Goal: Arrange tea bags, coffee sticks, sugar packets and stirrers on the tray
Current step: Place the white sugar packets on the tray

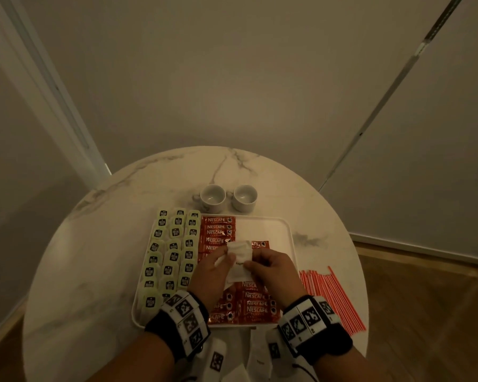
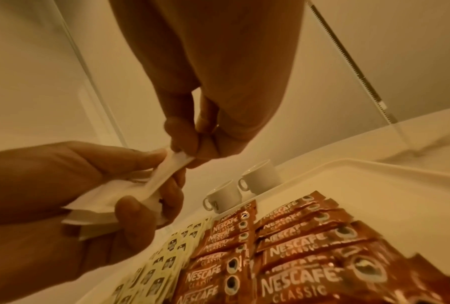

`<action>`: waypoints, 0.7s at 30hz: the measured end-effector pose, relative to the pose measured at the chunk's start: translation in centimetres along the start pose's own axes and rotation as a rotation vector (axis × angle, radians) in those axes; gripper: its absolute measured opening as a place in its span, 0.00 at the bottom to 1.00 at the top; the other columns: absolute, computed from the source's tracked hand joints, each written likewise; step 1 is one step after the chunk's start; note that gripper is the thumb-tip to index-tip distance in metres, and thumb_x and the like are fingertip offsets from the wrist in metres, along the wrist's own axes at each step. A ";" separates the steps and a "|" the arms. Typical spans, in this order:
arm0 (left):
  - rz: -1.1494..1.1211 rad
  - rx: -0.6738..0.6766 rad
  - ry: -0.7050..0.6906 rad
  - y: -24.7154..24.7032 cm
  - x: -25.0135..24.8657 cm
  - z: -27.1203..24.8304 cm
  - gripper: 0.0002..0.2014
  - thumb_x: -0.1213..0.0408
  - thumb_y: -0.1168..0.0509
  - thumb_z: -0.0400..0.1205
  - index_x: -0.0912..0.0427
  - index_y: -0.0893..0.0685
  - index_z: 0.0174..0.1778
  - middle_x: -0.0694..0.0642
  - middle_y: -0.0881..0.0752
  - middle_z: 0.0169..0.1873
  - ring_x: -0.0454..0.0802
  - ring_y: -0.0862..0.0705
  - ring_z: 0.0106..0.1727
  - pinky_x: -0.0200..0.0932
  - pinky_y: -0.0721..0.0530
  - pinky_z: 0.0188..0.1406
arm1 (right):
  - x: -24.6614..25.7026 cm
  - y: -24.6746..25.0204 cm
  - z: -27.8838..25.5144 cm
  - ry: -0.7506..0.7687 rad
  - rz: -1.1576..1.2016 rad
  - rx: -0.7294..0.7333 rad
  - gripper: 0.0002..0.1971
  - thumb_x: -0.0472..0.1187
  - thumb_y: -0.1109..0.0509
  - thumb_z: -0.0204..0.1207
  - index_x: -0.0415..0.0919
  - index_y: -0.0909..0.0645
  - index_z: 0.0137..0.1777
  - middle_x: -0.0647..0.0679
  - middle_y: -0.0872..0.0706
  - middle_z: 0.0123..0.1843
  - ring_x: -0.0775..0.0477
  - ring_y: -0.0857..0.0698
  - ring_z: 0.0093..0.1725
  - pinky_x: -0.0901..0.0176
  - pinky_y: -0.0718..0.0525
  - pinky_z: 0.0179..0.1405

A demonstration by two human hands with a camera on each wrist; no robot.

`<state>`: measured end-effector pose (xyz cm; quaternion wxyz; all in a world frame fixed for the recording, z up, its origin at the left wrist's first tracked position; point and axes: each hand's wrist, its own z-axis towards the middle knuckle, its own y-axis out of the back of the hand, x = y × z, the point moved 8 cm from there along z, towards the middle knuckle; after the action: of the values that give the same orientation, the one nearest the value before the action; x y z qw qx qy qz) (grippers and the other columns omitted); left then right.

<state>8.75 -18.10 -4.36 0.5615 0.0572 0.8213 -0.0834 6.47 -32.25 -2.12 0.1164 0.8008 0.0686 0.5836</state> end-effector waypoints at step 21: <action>-0.225 -0.035 0.124 3.2 2.4 1.5 0.12 0.73 0.36 0.80 0.55 0.12 0.52 0.69 0.14 0.49 0.59 0.15 0.41 0.48 0.17 0.29 | -4.4 2.7 15.3 -0.528 -0.141 -0.088 0.11 0.30 0.25 0.73 0.33 0.21 0.32 0.38 0.17 0.30 0.44 0.19 0.27 0.53 0.16 0.34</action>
<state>9.85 -15.26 -7.32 0.4977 -0.0398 0.8569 -0.1279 19.60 -37.55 -9.90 0.2051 0.9125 0.0659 0.3478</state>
